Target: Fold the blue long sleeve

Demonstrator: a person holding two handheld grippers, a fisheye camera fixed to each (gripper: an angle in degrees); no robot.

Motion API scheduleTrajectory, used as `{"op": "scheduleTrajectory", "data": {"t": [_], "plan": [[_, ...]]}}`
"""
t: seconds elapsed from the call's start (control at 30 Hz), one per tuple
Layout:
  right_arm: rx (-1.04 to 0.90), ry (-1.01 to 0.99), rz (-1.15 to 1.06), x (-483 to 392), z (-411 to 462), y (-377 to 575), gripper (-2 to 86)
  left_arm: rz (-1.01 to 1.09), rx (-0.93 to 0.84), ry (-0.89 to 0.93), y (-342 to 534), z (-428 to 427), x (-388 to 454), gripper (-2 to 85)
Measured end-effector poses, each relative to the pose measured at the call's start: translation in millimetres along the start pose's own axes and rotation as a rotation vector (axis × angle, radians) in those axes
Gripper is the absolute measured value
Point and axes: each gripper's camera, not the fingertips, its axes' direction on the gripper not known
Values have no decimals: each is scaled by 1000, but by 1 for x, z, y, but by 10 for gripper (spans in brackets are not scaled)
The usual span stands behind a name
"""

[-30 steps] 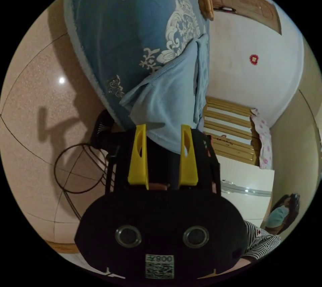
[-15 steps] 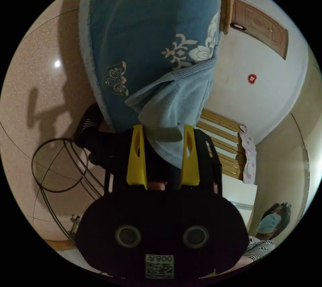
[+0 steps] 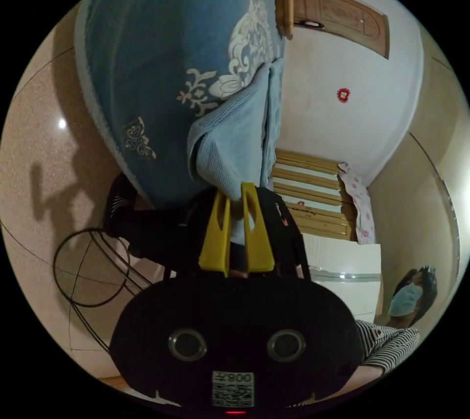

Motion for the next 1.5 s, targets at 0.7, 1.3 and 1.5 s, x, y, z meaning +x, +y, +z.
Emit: {"op": "scheduleTrajectory", "data": {"t": [0.7, 1.3, 1.5], "plan": [[10, -405, -83, 16, -103, 65, 17, 202, -8, 196, 97, -8, 76, 40], [144, -652, -314, 3, -231, 164, 16, 390, -77, 201, 208, -31, 146, 44], [84, -641, -217, 14, -218, 195, 16, 255, -123, 145, 241, -21, 113, 45]]}}
